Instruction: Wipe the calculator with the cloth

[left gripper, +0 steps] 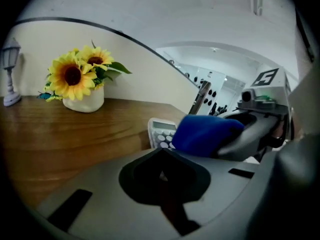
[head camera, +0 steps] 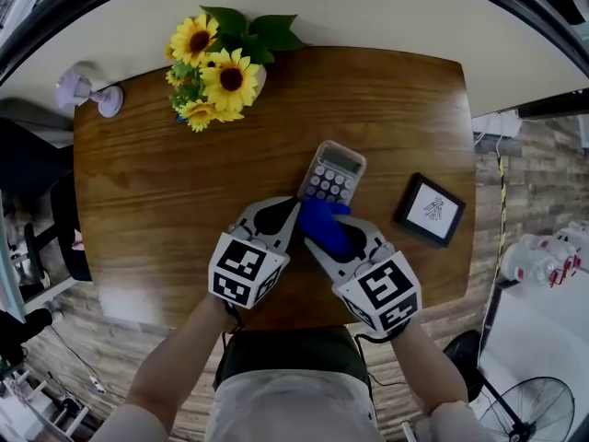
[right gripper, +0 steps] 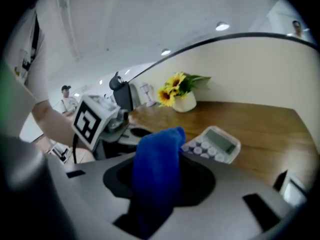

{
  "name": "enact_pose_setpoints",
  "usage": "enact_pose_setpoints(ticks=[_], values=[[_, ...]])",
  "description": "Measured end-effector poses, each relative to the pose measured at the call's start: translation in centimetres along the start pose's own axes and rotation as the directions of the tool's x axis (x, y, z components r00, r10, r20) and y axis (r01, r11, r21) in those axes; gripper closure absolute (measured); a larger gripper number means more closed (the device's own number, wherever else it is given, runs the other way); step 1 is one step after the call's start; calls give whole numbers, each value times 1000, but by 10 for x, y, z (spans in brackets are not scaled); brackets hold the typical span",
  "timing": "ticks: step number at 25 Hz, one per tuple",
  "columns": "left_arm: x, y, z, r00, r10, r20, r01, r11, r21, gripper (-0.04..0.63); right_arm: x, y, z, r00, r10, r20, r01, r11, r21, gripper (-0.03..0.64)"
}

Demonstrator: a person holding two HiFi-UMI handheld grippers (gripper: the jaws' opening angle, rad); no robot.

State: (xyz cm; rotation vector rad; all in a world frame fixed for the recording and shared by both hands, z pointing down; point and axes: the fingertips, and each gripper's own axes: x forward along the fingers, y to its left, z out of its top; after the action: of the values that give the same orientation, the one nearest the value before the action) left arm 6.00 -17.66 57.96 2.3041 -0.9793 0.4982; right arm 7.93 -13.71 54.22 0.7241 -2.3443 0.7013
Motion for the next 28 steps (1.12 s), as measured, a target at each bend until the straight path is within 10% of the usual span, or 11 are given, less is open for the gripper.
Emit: enact_pose_setpoints(ticks=[6, 20, 28], values=[[6, -18, 1, 1000, -11, -8, 12, 999, 52, 594, 8, -54, 70, 974, -138, 178, 139, 990, 10, 462], [5, -13, -3, 1000, -12, -5, 12, 1000, 16, 594, 21, -98, 23, 982, -186, -40, 185, 982, -20, 448], [5, -13, -3, 1000, -22, -8, 22, 1000, -7, 594, -24, -127, -18, 937, -308, -164, 313, 950, 1, 451]])
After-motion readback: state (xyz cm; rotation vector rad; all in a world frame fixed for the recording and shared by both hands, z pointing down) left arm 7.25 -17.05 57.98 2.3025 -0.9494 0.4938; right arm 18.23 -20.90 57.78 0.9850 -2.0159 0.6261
